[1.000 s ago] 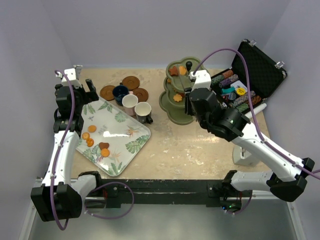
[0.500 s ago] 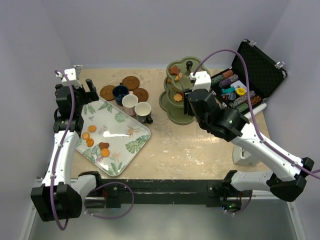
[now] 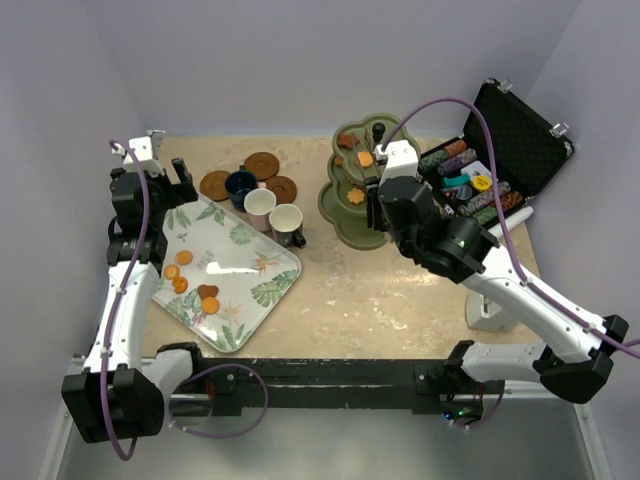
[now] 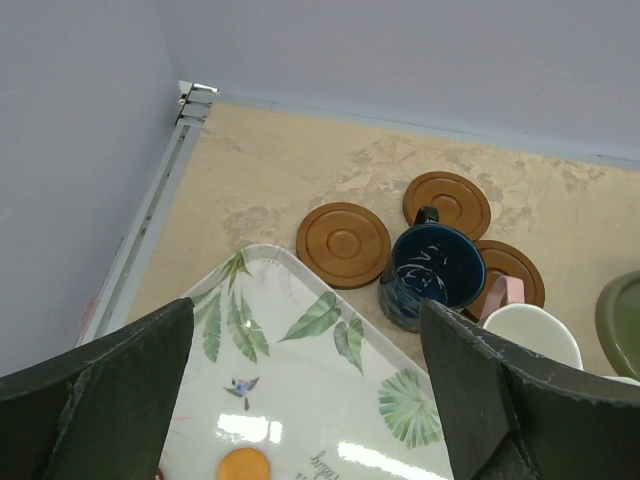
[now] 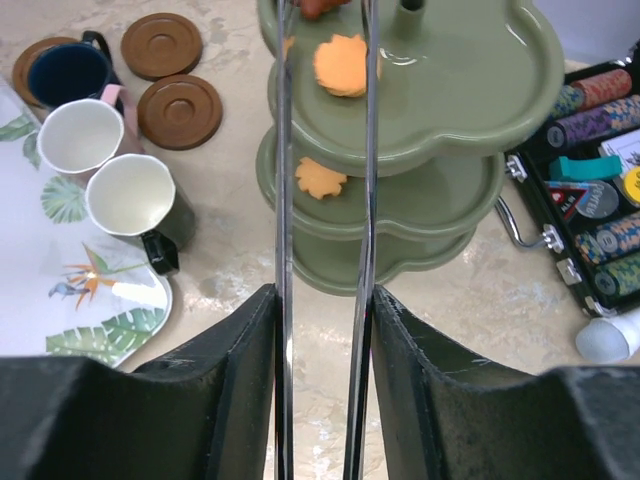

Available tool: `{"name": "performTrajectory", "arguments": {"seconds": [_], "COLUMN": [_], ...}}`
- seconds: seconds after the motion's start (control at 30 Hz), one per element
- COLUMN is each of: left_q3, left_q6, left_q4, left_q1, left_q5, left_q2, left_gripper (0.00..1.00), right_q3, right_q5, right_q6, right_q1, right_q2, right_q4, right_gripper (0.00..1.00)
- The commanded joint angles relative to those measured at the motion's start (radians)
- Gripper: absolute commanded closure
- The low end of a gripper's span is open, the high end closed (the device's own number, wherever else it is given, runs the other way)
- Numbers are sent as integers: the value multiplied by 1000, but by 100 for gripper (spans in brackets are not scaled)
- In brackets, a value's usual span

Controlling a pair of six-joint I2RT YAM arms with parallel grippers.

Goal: Serve the afternoon tea
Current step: Place the desert on the desert table, then pick up the desert from the tray.

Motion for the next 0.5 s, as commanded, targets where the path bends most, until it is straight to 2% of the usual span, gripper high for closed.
{"name": "performTrajectory", "arguments": {"seconds": [0.0, 0.17, 0.33, 0.47], "left_q3": [1, 0, 0, 0], "left_q6": [-14, -13, -1, 15], "left_q4": [51, 51, 48, 45], "left_q1": [-6, -6, -6, -7], "left_q5": [4, -5, -31, -79], "left_q2": [-11, -9, -9, -12], "left_gripper": [1, 1, 1, 1], "right_q3": [26, 38, 26, 12], "right_q5": [-91, -77, -59, -126], "right_q6": [-75, -111, -127, -132], "right_q1": [24, 162, 259, 343], "right_q2": [-55, -34, 112, 195], "right_q4": [110, 172, 207, 305], "right_gripper": [60, 60, 60, 60]}}
